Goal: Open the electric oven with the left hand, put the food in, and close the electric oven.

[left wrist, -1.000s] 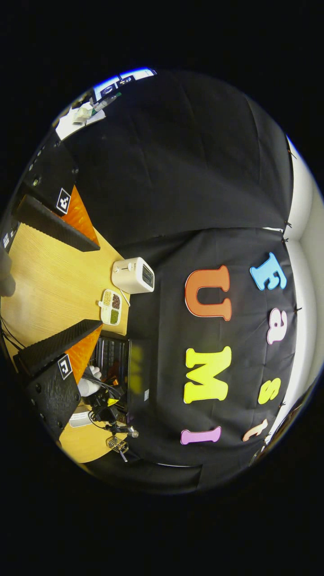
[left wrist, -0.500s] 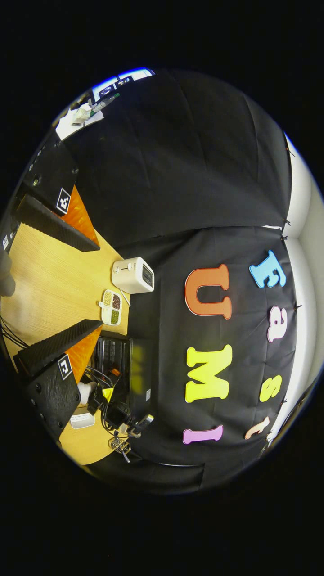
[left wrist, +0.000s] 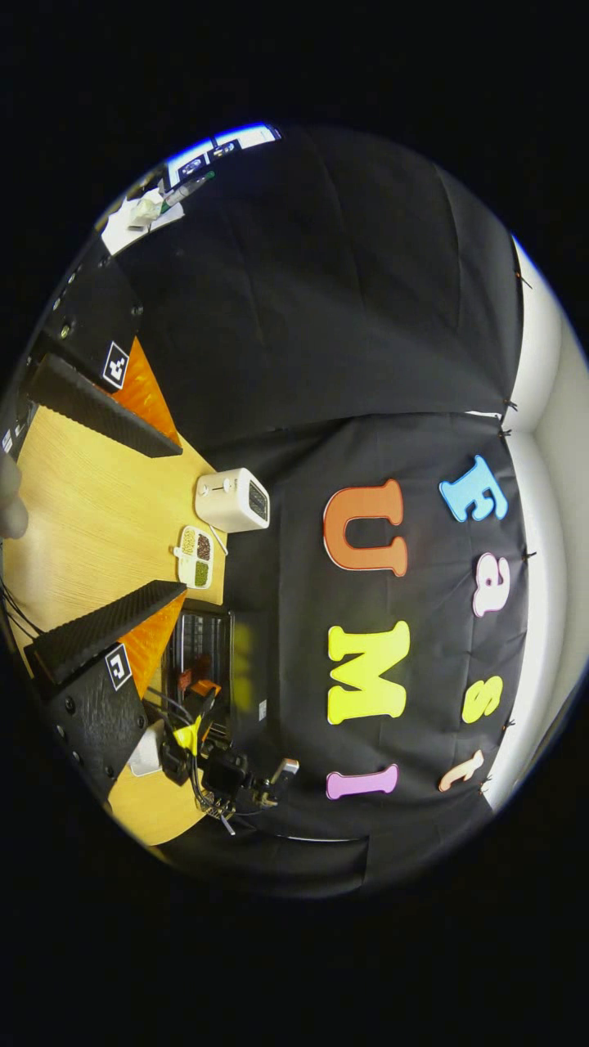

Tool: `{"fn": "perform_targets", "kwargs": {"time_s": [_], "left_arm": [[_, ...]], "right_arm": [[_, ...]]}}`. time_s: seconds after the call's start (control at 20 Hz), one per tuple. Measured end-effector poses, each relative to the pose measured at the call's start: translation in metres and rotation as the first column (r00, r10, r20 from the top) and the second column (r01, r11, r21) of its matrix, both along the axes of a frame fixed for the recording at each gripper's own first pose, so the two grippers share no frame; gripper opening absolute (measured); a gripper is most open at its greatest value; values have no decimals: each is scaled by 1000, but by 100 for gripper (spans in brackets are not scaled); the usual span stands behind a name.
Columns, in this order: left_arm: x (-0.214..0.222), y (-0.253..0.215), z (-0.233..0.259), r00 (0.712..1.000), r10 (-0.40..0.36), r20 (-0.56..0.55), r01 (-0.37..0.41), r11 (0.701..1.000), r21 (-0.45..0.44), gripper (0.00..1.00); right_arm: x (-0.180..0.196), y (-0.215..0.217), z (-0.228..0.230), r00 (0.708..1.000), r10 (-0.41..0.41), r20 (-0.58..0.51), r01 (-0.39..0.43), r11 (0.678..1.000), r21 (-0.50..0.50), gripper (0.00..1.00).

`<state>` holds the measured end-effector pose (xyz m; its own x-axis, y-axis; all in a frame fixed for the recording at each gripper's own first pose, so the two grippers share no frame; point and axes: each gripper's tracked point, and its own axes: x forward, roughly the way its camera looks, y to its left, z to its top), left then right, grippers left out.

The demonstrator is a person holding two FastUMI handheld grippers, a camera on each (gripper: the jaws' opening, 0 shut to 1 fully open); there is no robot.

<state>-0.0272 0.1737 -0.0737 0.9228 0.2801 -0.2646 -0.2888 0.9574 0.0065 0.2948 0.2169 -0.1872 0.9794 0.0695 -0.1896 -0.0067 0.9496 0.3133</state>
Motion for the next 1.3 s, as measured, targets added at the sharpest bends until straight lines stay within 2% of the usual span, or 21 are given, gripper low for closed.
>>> {"fn": "perform_targets", "kwargs": {"time_s": [0.1,0.15,0.2,0.35,0.4,0.45,0.5,0.55,0.6,0.65,0.7,0.75,0.8,0.85,0.9,0.95,1.0,1.05,1.3], "left_arm": [[-9,-10,8,1000,-16,19,16,1000,-15,97],[-15,-14,8,999,-30,31,31,999,-23,97],[-18,-20,9,998,-46,44,47,998,-30,97],[-27,-36,16,993,-83,85,88,995,-54,97],[-27,-43,19,991,-92,101,98,994,-56,97],[-28,-46,21,989,-95,113,101,993,-53,96],[-28,-51,22,989,-92,117,98,994,-50,96],[-27,-53,24,989,-81,127,86,996,-36,97],[-26,-57,28,988,-76,134,79,997,-21,96],[-23,-64,30,987,-73,143,75,997,-9,96],[-17,-73,32,986,-72,149,73,997,-2,96],[-12,-84,31,986,-74,152,75,997,-5,97],[-7,-95,31,985,-74,154,75,997,-4,97],[-3,-104,30,985,-71,156,71,997,6,96],[1,-111,26,987,-56,148,54,998,19,96],[5,-119,22,987,-52,150,48,998,30,96],[11,-130,19,987,-54,149,48,998,44,97],[16,-140,12,989,-59,137,52,997,57,97],[39,-177,-37,992,-112,56,110,993,52,96]], "right_arm": [[-31,-13,35,999,27,47,-24,998,-65,100],[-49,-21,52,997,37,68,-30,995,-91,95],[-67,-27,71,994,53,94,-42,993,-112,100],[-121,-57,119,984,80,158,-54,986,-160,100],[-138,-69,133,981,80,179,-52,986,-160,96],[-154,-83,145,978,79,193,-47,985,-165,100],[-171,-98,153,978,72,195,-38,984,-177,96],[-187,-114,161,978,71,195,-32,980,-194,100],[-198,-130,167,977,73,202,-30,977,-209,96],[-208,-146,171,975,72,211,-25,976,-214,100],[-218,-162,173,976,70,208,-24,976,-216,100],[-226,-177,171,980,71,187,-31,977,-210,100],[-230,-191,167,981,83,175,-47,979,-200,96],[-235,-206,166,981,92,169,-57,979,-198,100],[-236,-224,159,983,94,158,-61,977,-204,96],[-236,-236,161,983,98,154,-65,976,-209,100],[-239,-248,158,983,108,145,-77,976,-205,96],[-241,-258,155,983,121,141,-92,976,-199,100],[-238,-294,148,989,94,114,-73,981,-178,100]]}}
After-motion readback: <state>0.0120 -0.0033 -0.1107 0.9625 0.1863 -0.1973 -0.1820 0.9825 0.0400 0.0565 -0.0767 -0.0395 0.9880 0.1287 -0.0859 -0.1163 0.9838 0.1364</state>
